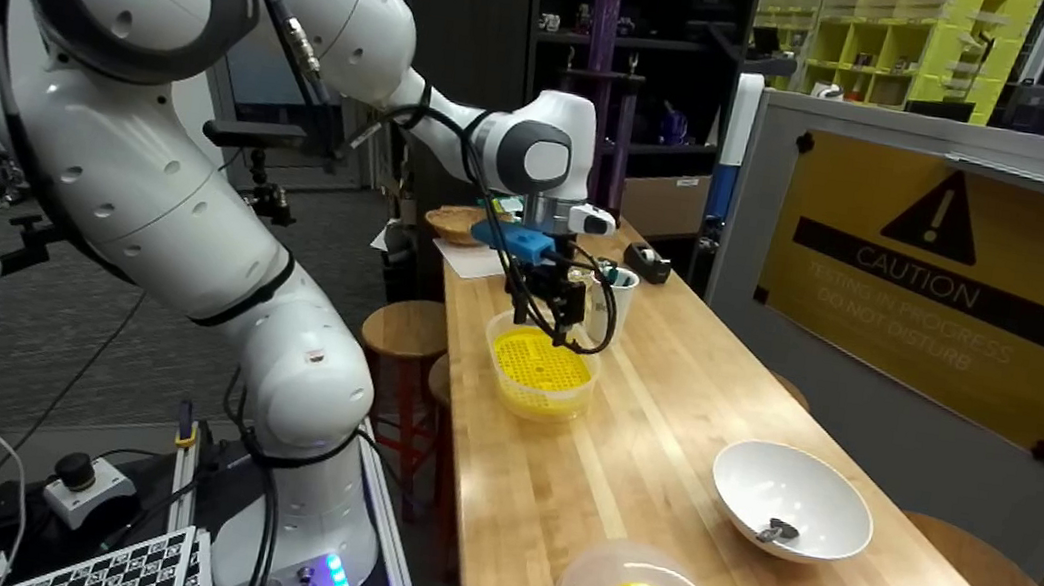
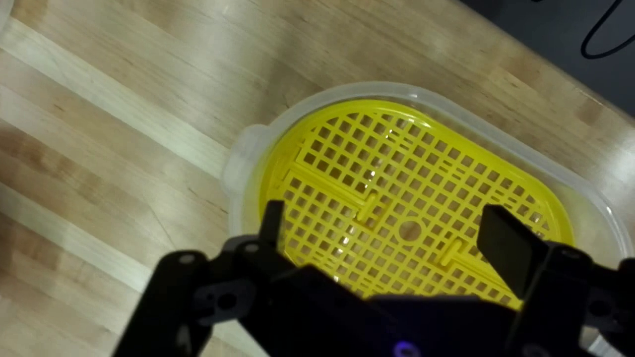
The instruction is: Move the lunchbox forward
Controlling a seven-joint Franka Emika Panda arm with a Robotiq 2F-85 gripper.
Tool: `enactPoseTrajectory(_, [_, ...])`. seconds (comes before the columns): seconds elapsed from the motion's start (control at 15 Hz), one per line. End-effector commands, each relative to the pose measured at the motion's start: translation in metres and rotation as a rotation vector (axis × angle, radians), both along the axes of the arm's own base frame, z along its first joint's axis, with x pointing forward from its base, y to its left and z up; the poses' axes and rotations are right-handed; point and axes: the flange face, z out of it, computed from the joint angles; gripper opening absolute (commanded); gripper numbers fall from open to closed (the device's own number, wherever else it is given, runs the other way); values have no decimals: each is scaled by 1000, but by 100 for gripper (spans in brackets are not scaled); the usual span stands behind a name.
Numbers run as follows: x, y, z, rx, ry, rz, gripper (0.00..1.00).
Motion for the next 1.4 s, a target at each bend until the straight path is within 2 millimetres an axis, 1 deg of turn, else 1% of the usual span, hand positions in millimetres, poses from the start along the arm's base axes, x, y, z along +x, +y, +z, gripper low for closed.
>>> enactPoseTrajectory(0.0, [-2,23,12,12,-44,70,100])
enactPoseTrajectory(0.27, [-6,36,19,28,-101,149,100])
enactPoseTrajectory(0.53, [-8,43,16,55,-102,185,100])
enactPoseTrajectory(0.73, [-14,48,6,75,-42,129,100])
enactPoseTrajectory(0.87, [-18,51,-3,47,-8,71,100])
enactPoseTrajectory(1.07, [-25,60,-15,21,-15,27,100])
enactPoseTrajectory(1.2, [-27,66,-15,7,-30,10,100])
enactPoseTrajectory(1.33, [-24,71,-8,-1,-51,-8,100])
